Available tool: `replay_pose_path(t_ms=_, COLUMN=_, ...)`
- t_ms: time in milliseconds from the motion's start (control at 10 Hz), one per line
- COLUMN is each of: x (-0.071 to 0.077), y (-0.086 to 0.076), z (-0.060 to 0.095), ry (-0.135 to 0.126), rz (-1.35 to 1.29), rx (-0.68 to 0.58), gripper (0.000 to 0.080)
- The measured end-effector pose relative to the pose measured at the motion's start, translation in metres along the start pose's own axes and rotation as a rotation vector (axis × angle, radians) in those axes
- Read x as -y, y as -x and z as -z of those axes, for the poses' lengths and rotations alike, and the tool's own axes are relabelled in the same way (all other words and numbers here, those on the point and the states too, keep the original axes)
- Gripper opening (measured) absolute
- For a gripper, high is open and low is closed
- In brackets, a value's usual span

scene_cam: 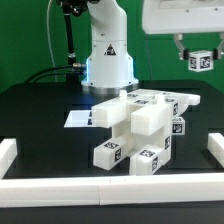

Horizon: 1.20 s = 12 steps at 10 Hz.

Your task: Assemble chair

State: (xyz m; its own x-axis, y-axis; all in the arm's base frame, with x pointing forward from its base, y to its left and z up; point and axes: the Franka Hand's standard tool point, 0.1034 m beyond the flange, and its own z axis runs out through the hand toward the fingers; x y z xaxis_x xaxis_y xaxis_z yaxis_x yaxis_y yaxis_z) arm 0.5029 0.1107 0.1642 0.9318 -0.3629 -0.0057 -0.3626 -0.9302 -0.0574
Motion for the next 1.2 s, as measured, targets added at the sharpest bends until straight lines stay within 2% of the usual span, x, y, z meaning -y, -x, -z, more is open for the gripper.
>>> replay_pose_path(t_ms=100, x=-0.010, y=-0.015, z=0.005, ry=-0.019, rz=0.023, rx=-0.008, gripper=0.0399)
replay_pose_path(t_ms=200, x=-0.014, y=-0.018, z=0.004, ry=-0.018, rz=0.034, rx=-0.009, gripper=0.0399)
replay_pose_path(t_ms=800, x=-0.017, y=-0.020, z=0.003, ry=-0.013, rz=0.063, rx=-0.005, gripper=0.0399)
replay_pose_path(t_ms=900, x=-0.024, y=-0.032, z=0.011, ry=-0.016, rz=0.114, rx=-0.009, gripper=0.0399)
replay_pose_path(t_ms=1000, x=-0.032, y=-0.043, z=0.012, ry=-0.014, rz=0.133, rx=-0.018, gripper=0.0399)
replay_pose_path(t_ms=1200, x=-0.037, y=-0.050, z=0.002, ry=0.005, rz=0.160, rx=-0.026, gripper=0.0399)
